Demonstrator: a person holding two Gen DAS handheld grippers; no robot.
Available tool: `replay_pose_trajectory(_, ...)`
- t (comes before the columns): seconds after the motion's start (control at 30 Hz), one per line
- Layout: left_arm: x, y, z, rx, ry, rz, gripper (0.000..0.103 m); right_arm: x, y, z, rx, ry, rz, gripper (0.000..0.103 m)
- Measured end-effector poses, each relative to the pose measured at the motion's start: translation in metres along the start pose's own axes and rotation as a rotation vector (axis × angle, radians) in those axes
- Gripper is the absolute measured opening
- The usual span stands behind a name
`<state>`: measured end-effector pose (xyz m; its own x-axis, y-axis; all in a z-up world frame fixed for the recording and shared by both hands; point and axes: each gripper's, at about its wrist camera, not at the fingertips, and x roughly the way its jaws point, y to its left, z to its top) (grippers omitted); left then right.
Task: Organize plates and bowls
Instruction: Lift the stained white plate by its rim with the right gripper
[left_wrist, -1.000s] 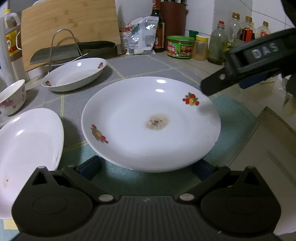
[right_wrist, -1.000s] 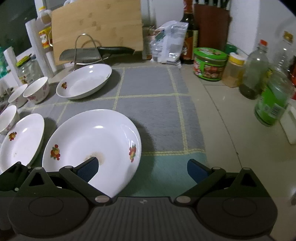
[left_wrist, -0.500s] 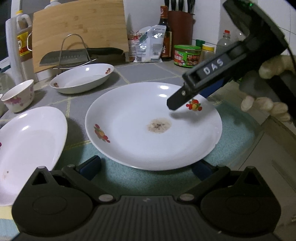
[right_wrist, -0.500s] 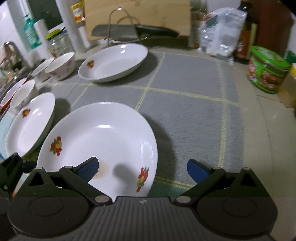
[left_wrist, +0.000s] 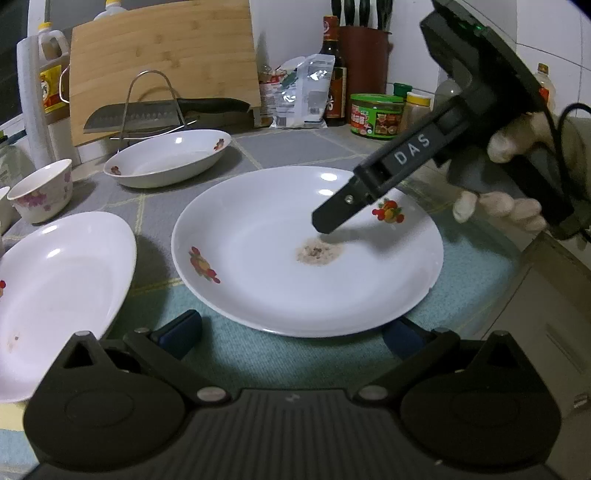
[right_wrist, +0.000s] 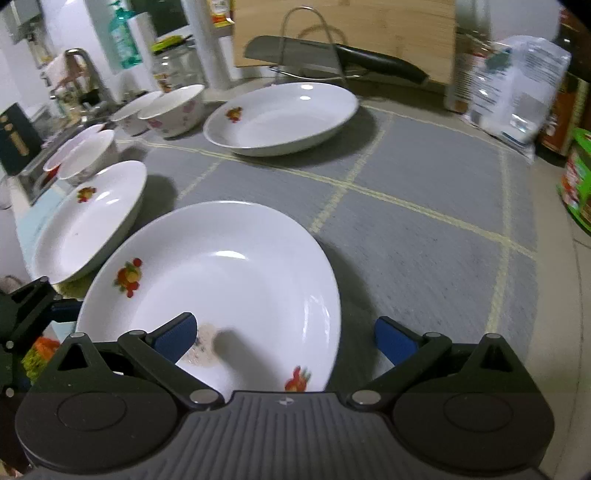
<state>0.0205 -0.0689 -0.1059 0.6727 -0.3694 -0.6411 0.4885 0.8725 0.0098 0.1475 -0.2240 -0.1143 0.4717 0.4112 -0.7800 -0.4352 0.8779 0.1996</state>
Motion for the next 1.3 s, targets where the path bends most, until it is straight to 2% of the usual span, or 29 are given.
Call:
replay_pose_trajectory(0.17, -0.001, 0.001, -0.001, 0.009, -0.007, -0.011, 0.103, 0.005, -0.009, 0.008, -0.038, -0.017, 0.077, 0.103)
replay_pose_trajectory(0.3, -0.001, 0.001, -0.001, 0.011, -0.008, -0.018, 0.103, 0.007, -0.01, 0.014, -0.058, 0.007, 0.108, 0.103)
replay_pose_trajectory(0.47, -0.001, 0.002, 0.0, 0.022, -0.005, -0.028, 0.103, 0.008, -0.009, 0.019, -0.057, 0.02, 0.189, 0.103)
replay_pose_trajectory(0.7, 0.001, 0.003, 0.003, 0.047, 0.002, -0.047, 0.103, 0.012, 0.0, 0.022, -0.129, 0.045, 0.228, 0.103)
replay_pose_trajectory(0.97, 0.001, 0.003, 0.005, 0.104, -0.006, -0.06, 0.103, 0.014, -0.003, 0.026, -0.144, 0.061, 0.266, 0.103)
replay_pose_trajectory(1.3, 0.002, 0.004, 0.007, 0.116, -0.001, -0.068, 0.103, 0.014, -0.004, 0.027, -0.147, 0.07, 0.268, 0.102)
